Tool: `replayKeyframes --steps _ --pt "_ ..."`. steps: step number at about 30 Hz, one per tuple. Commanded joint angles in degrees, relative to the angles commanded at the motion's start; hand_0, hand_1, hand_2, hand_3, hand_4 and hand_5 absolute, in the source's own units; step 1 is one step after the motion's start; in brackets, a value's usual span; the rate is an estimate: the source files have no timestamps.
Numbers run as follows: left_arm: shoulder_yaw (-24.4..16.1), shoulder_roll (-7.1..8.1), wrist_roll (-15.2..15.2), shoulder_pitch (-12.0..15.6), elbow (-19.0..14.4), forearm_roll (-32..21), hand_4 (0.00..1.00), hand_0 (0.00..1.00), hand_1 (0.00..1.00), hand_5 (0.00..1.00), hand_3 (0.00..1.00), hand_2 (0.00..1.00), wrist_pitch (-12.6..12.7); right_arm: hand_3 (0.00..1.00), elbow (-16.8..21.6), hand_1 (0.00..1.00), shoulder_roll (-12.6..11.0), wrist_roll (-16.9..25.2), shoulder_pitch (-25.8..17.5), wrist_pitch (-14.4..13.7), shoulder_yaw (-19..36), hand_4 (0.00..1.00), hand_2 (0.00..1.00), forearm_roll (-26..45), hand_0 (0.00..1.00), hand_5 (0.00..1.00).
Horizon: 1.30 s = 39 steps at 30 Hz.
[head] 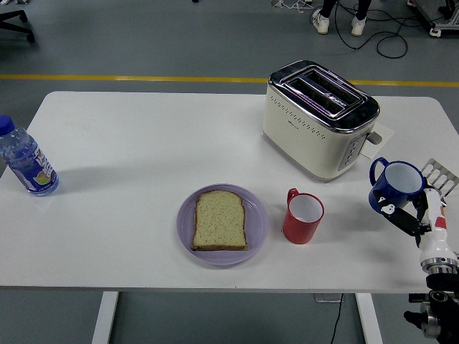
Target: Pick up the cup,pour liquid into bread,place the cup on the desk
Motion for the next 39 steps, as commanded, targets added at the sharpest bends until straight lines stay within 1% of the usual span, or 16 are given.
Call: replayKeyframes --steps 5,7,12,14,28,36,37,39 --pt "0.0 -0.02 0.0 0.0 0.0 0.1 0.239 0.633 0.638 0.863 0.503 0.651 0.0 0.617 -1.8 0.53 0.3 1.6 -0.2 -0.1 -0.5 0.556 0.619 0.8 0.602 0.021" --pt "0.0 -0.01 0.0 0.0 0.0 0.1 0.24 0.633 0.638 0.864 0.503 0.649 0.0 0.632 -2.3 0.546 0.3 2.4 -0.3 -0.2 -1.0 0.566 0.627 1.3 0.609 0.034" --pt "-0.1 -0.01 0.0 0.0 0.0 0.2 0.24 0.633 0.638 0.864 0.503 0.649 0.0 0.632 -3.4 0.546 0.4 3.9 -0.6 -0.2 -1.8 0.566 0.627 2.1 0.609 0.034" --pt "-0.1 0.0 0.0 0.0 0.0 0.1 0.24 0.633 0.638 0.863 0.502 0.651 0.0 0.647 -3.7 0.547 0.6 4.2 -0.7 -0.2 -1.9 0.576 0.632 2.1 0.615 0.036" --pt "0.5 -0.09 0.0 0.2 0.0 0.1 0.239 0.633 0.638 0.862 0.502 0.649 0.0 0.655 -6.2 0.546 1.4 5.1 -1.9 0.1 -2.7 0.585 0.63 2.5 0.616 0.039" --pt "0.8 -0.15 0.0 0.4 0.0 0.0 0.238 0.633 0.638 0.861 0.502 0.649 0.0 0.656 -7.7 0.545 1.5 5.5 -1.8 0.3 -3.1 0.585 0.629 3.2 0.617 0.041" --pt "0.9 -0.16 0.0 0.5 0.0 0.0 0.24 0.633 0.639 0.863 0.502 0.649 0.0 0.659 -7.9 0.55 1.6 5.5 -1.7 0.3 -3.1 0.603 0.632 3.3 0.618 0.058" --pt "1.0 -0.2 0.0 0.6 0.0 -0.1 0.24 0.633 0.639 0.863 0.502 0.649 0.0 0.659 -8.2 0.55 1.6 5.6 -1.6 0.4 -3.2 0.603 0.632 3.4 0.618 0.058"
